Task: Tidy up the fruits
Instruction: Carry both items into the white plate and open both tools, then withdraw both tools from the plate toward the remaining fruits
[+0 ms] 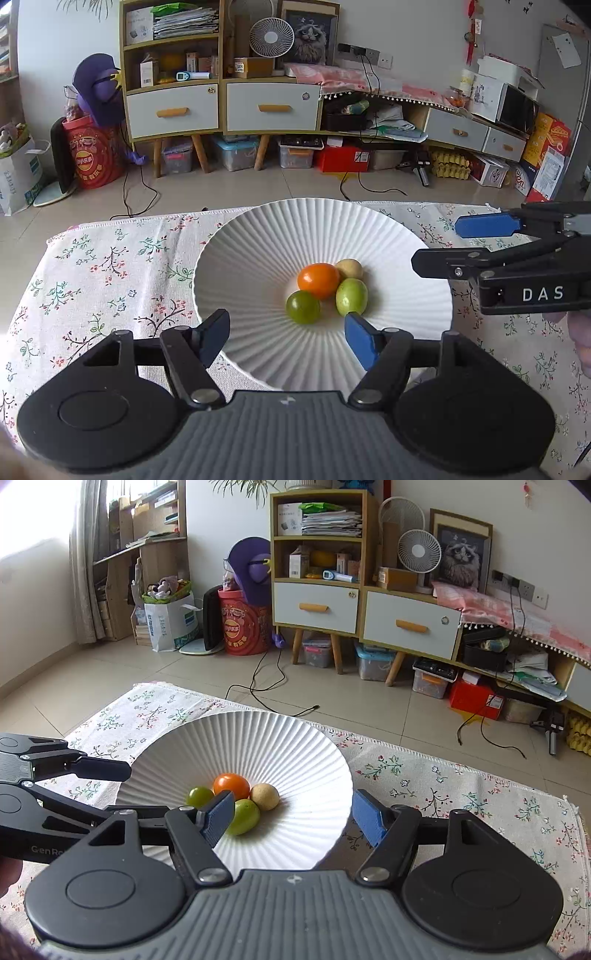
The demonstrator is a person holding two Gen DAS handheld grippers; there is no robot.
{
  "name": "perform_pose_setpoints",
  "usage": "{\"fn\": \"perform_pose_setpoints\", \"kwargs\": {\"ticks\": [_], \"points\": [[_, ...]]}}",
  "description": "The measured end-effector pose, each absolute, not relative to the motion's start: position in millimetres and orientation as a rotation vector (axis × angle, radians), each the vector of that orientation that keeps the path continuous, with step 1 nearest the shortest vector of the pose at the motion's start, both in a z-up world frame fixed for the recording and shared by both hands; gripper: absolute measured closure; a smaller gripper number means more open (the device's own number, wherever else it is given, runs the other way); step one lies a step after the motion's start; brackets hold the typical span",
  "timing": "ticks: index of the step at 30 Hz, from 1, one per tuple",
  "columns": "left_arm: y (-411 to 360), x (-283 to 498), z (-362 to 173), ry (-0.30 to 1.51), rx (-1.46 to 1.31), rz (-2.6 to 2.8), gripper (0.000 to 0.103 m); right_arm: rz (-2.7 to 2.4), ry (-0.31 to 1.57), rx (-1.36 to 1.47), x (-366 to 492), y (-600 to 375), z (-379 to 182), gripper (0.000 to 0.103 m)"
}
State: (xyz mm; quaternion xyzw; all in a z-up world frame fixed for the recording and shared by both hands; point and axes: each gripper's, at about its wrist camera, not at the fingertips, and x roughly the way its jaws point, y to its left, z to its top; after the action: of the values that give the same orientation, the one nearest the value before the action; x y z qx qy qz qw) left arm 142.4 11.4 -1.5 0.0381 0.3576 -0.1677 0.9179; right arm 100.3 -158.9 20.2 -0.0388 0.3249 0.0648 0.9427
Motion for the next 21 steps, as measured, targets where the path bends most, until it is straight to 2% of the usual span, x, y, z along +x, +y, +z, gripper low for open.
{"fn": "perform_pose_setpoints", "kwargs": {"ticks": [5, 21], "points": [[16.9, 131.0, 5.5, 0.725, 0.087, -0.344, 0.024, 0.11, 0.667, -0.071, 87.6, -157.7, 27.8, 0.028], [32.3, 96.7, 17.3, 0.743, 0.094, -0.354, 0.006, 0.092, 0.701, -0.057, 51.5, -143.2, 43.1, 0.012]]}}
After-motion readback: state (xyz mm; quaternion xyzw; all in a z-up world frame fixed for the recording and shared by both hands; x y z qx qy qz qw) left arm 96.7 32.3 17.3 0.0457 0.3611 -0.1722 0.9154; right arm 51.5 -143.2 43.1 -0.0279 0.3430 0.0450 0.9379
